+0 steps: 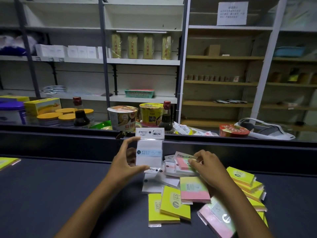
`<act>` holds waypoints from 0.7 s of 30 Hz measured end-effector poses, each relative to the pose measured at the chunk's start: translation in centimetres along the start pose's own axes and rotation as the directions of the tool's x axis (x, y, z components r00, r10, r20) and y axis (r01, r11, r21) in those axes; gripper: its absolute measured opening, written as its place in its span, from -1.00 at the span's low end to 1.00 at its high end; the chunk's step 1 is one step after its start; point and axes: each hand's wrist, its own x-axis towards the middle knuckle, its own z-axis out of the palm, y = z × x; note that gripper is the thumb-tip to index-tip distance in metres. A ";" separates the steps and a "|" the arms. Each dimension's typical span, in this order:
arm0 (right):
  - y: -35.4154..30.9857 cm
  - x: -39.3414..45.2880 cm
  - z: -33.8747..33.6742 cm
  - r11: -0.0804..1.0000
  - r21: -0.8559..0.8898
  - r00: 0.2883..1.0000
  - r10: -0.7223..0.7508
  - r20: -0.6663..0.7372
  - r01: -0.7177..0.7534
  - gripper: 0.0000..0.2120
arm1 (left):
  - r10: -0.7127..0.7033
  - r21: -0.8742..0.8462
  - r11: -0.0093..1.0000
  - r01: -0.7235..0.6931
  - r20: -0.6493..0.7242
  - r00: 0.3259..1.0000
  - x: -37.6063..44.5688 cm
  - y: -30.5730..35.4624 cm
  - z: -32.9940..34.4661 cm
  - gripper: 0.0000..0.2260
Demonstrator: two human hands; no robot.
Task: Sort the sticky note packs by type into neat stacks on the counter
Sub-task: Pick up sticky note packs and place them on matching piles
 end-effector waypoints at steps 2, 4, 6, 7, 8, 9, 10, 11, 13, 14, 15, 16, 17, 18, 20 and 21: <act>-0.1 -0.1 0.3 0.996 -0.092 1.000 0.020 0.007 -0.020 -0.56 | 0.000 -0.003 1.000 0.000 -0.022 1.000 0.0 0.0 -0.1 -0.21; -0.2 -0.1 0.5 0.982 -0.183 0.999 0.043 0.011 -0.040 -0.47 | 0.003 -0.004 1.000 -0.003 -0.038 0.999 0.1 0.1 -0.1 -0.20; -0.1 -0.1 0.7 0.971 -0.235 0.998 0.061 0.019 -0.055 -0.41 | 0.002 -0.007 1.000 -0.003 -0.040 0.999 0.1 0.1 -0.1 -0.19; -0.1 -0.2 0.7 0.967 -0.247 0.998 0.063 0.020 -0.056 -0.39 | 0.001 -0.010 1.000 -0.001 -0.038 0.999 0.2 0.1 0.0 -0.19; -0.1 -0.2 0.7 0.966 -0.255 0.998 0.058 0.019 -0.052 -0.38 | -0.002 -0.011 1.000 0.001 -0.036 0.999 0.2 0.1 0.0 -0.18; -0.1 -0.2 0.7 0.964 -0.262 0.998 0.052 0.018 -0.045 -0.38 | -0.004 -0.010 1.000 0.004 -0.034 0.999 0.1 0.1 0.0 -0.18; -0.2 -0.3 0.6 0.963 -0.266 0.999 0.049 0.019 -0.042 -0.39 | -0.007 -0.008 1.000 0.007 -0.034 0.999 0.2 0.1 0.0 -0.18; -0.3 -0.3 0.6 0.963 -0.266 0.999 0.048 0.021 -0.041 -0.39 | -0.008 -0.006 1.000 0.008 -0.036 0.999 0.1 0.1 0.0 -0.18; -0.6 -0.3 0.5 0.968 -0.248 0.998 0.058 0.031 -0.049 -0.39 | -0.006 -0.002 1.000 0.006 -0.040 0.999 0.1 0.1 0.0 -0.18; -0.7 -0.3 0.4 0.972 -0.228 0.997 0.068 0.042 -0.057 -0.40 | -0.005 0.001 1.000 0.005 -0.041 0.999 0.1 0.1 0.0 -0.18; -0.9 -0.3 0.3 0.977 -0.203 0.996 0.077 0.053 -0.065 -0.40 | -0.004 0.004 1.000 0.004 -0.043 0.999 0.1 0.1 0.0 -0.18; -1.1 -0.3 0.3 0.982 -0.173 0.995 0.083 0.060 -0.072 -0.40 | -0.003 0.005 1.000 0.004 -0.044 0.999 0.1 0.1 0.0 -0.18; -1.3 -0.3 0.2 0.988 -0.139 0.995 0.082 0.060 -0.073 -0.40 | -0.004 0.005 1.000 0.004 -0.046 0.999 0.1 0.1 0.0 -0.18; -1.5 -0.4 0.2 0.993 -0.093 0.996 0.077 0.055 -0.072 -0.40 | -0.005 0.003 1.000 0.005 -0.049 0.999 0.1 0.1 -0.1 -0.18; -2.0 -0.5 0.2 0.997 0.049 0.997 0.063 0.036 -0.065 -0.38 | -0.010 0.004 1.000 0.010 -0.053 0.999 0.1 0.0 -0.1 -0.18; -2.2 -0.6 0.2 0.990 0.125 0.998 0.056 0.024 -0.059 -0.37 | -0.013 0.004 1.000 0.013 -0.054 0.998 0.1 -0.1 -0.2 -0.18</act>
